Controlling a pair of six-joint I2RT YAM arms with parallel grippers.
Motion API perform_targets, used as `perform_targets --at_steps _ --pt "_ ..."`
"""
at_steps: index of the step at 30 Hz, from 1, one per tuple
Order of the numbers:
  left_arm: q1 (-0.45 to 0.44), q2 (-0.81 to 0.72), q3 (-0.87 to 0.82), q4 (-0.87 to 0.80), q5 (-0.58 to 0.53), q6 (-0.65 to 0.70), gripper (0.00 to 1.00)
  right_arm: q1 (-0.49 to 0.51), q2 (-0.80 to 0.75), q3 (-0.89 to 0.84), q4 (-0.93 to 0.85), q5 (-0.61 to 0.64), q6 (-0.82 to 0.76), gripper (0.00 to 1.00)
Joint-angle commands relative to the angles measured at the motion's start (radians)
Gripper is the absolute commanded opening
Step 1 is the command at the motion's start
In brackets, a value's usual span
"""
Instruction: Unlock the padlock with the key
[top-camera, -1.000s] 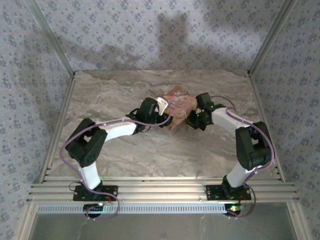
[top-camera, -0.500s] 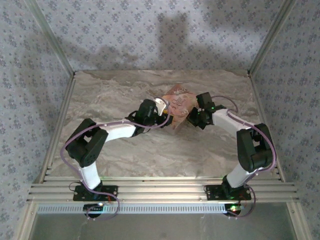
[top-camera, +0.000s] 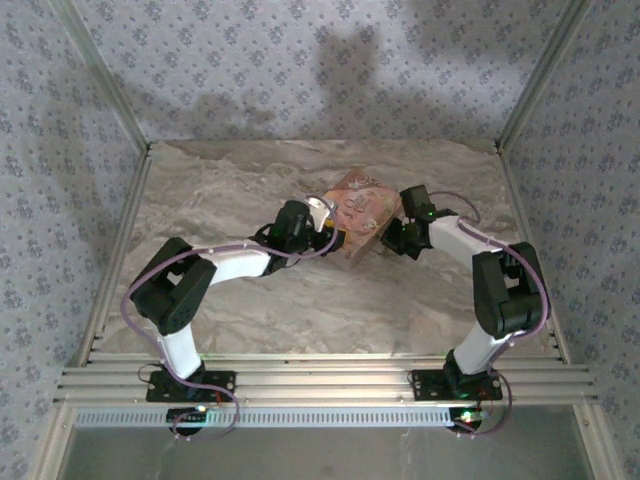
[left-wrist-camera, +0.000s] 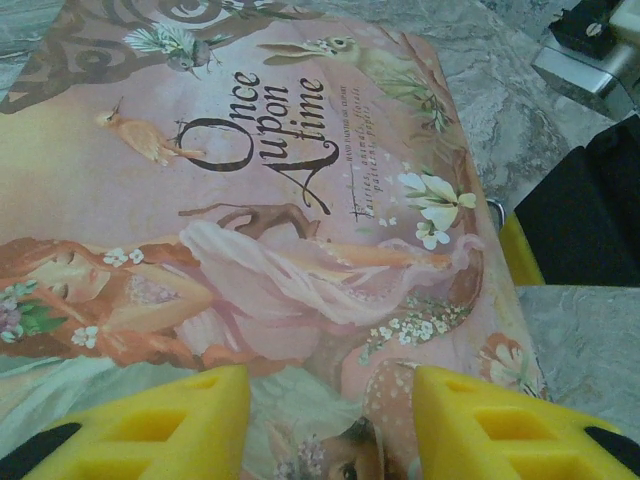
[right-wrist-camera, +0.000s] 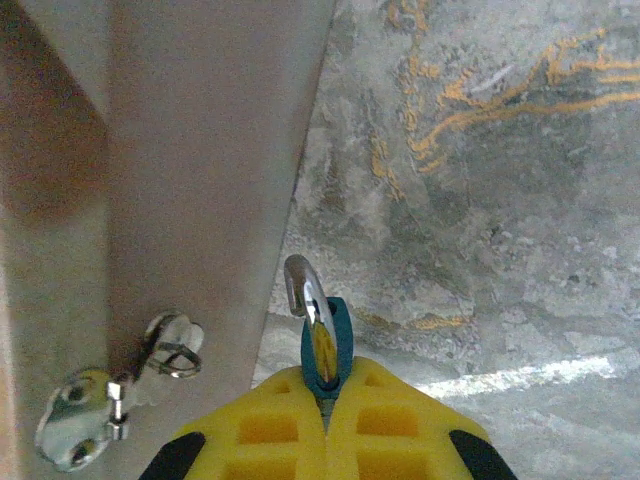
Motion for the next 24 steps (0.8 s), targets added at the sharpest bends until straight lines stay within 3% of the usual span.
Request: perform_targets --at_steps 1,10,15,19,24 --pt "0.008 0.008 -0.052 -0.128 0.029 -0.047 0.46 -0.008 -0.016 0.030 0.015 -0.025 -0.014 0.00" --pt "0.007 -0.124 -0.054 -0.208 0.036 -0.015 0.48 0.004 -0.079 -0.021 -0.009 -0.040 -0.028 0.00" --pt "0.008 -0.222 -0.047 -0.303 -0.015 0.031 0.50 0.037 -0.167 -0.053 -0.048 -0.147 -0.125 0.00" --pt "0.011 -0.317 -0.028 -0.437 -0.127 0.080 0.52 0.144 -0.234 -0.062 -0.123 -0.159 -0.227 0.00" --pt "0.043 -0.397 -0.013 -0.639 -0.266 0.066 0.57 0.339 -0.269 -0.110 -0.091 -0.156 -0.229 0.00"
